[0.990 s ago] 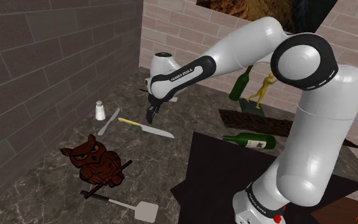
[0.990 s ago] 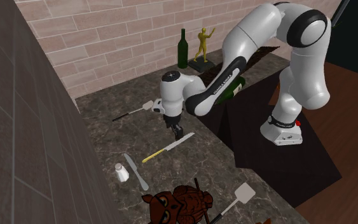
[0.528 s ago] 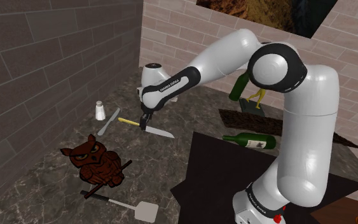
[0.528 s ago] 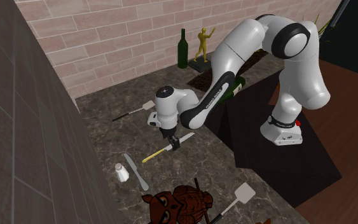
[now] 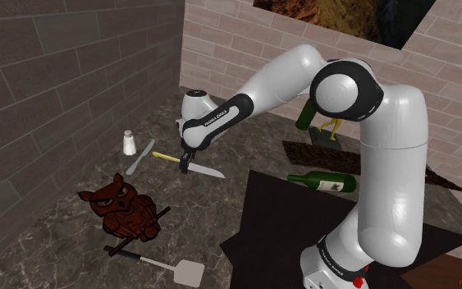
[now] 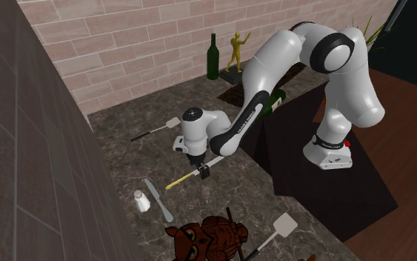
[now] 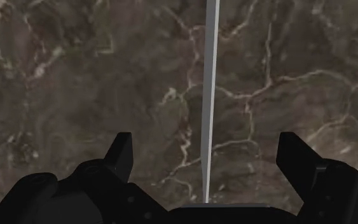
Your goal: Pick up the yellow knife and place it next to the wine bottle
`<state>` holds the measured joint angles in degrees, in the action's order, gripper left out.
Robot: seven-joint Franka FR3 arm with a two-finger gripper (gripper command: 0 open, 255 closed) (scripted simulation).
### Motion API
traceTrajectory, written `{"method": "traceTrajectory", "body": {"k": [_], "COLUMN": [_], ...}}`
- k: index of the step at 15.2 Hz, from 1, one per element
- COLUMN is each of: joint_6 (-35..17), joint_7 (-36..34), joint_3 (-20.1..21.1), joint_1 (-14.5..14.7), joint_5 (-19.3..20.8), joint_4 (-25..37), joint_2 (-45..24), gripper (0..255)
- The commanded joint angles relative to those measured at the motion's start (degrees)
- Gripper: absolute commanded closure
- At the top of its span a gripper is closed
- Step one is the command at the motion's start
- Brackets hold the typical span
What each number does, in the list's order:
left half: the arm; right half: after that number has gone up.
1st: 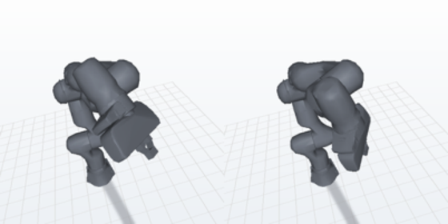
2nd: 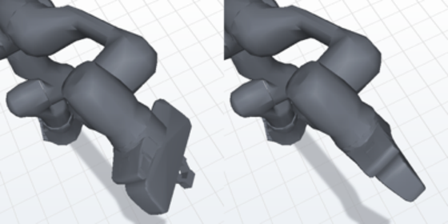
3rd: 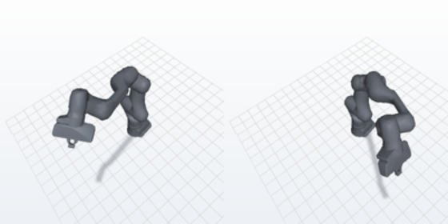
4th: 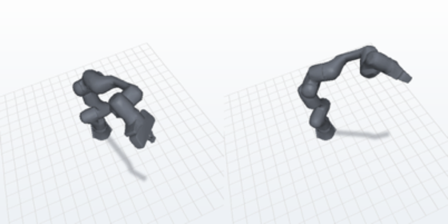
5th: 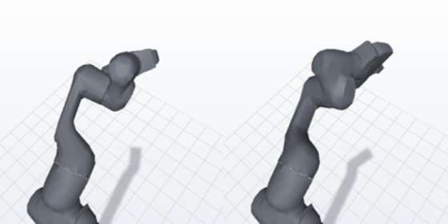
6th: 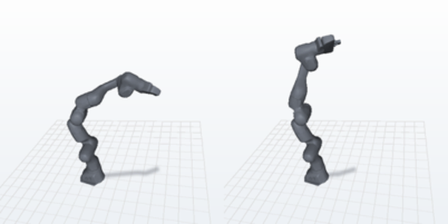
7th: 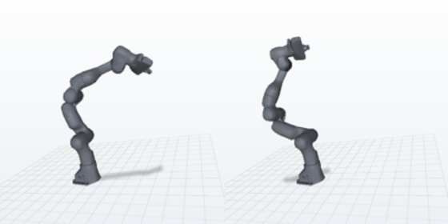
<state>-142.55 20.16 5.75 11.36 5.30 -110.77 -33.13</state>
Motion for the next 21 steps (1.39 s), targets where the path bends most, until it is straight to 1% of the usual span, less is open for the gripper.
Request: {"method": "traceTrajectory", "body": {"k": [1,4,5,14,21], "joint_6": [-0.1,-0.1,-0.1,-0.1,3.7], "joint_7": [0.0,0.0,0.0,0.0,0.4], "joint_3": [0.0,0.0,0.0,0.0,0.5], "joint_1": [0.0,0.0,0.0,0.0,-0.4], "joint_5": [0.0,0.0,0.0,0.0,-0.6], "joint_4": [0.0,0.0,0.0,0.0,-0.4], "joint_2": [-0.1,0.0,0.0,0.0,4.1], "gripper": [0,0,255,255,255]}}
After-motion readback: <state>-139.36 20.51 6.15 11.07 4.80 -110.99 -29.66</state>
